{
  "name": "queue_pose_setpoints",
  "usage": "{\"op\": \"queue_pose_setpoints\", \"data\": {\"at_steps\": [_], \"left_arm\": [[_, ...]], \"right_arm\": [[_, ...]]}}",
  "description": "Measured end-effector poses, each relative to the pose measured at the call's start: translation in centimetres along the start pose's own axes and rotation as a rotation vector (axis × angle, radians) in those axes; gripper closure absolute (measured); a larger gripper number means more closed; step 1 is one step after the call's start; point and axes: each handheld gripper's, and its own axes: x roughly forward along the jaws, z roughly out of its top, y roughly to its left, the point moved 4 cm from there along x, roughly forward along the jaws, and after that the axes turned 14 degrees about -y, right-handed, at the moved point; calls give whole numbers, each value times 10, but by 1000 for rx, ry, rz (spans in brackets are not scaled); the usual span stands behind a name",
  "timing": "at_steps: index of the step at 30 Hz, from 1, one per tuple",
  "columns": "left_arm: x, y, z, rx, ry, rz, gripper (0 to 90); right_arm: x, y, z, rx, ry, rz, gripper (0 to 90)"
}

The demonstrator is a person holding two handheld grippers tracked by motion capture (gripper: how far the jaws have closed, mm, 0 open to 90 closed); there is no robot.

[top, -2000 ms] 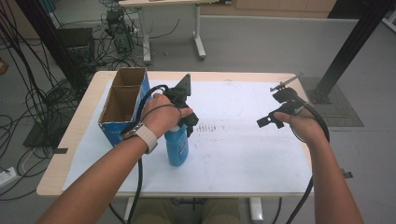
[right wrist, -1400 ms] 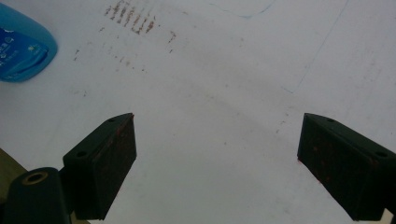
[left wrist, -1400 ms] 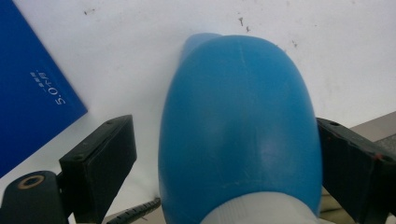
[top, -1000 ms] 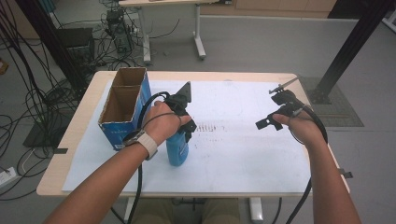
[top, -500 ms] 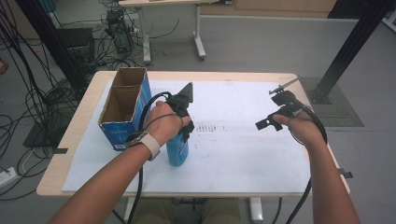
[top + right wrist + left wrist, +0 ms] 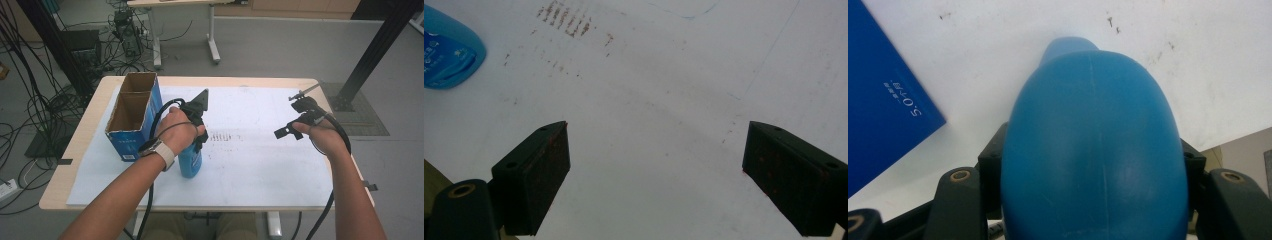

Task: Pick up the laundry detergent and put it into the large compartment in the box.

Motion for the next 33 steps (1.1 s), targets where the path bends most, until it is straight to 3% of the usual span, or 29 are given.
{"op": "queue_pose_setpoints", "data": {"at_steps": [12, 33], "left_arm": [[0, -3, -2, 26, -10, 10, 394], [0, -4, -3, 35, -8, 11, 395]], "right_arm": [[-1, 2, 2, -2, 2, -3, 117], [-5, 1, 2, -1, -5, -8, 117]]}}
